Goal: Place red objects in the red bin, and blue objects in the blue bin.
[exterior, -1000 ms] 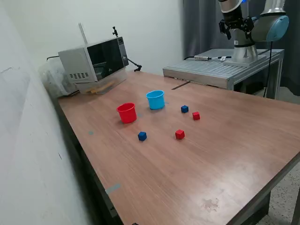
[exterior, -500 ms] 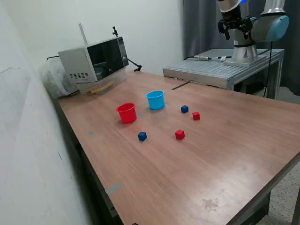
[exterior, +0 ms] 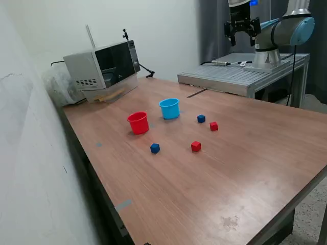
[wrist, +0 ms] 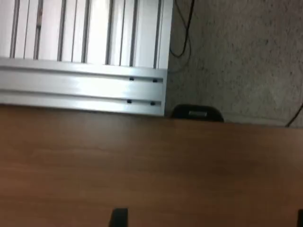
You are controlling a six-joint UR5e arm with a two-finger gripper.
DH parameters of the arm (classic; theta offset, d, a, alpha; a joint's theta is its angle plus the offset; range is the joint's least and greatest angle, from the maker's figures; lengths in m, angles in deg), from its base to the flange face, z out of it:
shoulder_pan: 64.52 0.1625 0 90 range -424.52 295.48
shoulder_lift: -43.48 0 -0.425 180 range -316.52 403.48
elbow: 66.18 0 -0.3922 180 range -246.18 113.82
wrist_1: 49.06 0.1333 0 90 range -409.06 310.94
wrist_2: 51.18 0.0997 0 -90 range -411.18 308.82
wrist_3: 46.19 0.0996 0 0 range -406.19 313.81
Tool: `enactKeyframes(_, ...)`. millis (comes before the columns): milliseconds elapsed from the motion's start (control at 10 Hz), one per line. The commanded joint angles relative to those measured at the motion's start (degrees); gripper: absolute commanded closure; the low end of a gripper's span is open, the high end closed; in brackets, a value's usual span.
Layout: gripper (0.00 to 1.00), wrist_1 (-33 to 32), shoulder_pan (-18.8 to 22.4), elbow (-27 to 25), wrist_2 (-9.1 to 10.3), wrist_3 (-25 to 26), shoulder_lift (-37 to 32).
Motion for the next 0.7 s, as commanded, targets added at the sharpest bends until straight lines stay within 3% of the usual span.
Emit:
enactKeyframes(0,0.00,-4.72,-0.11,4.61,-0.07,-0.09,3.57)
enactKeyframes(200,0.00,-11.11,-1.16,8.91,0.02,-0.18,7.70)
enactKeyframes(300,0.00,-14.03,-1.25,10.33,0.98,-0.18,10.59)
enactKeyframes(600,0.00,-24.05,-1.34,10.43,5.80,-0.18,18.43)
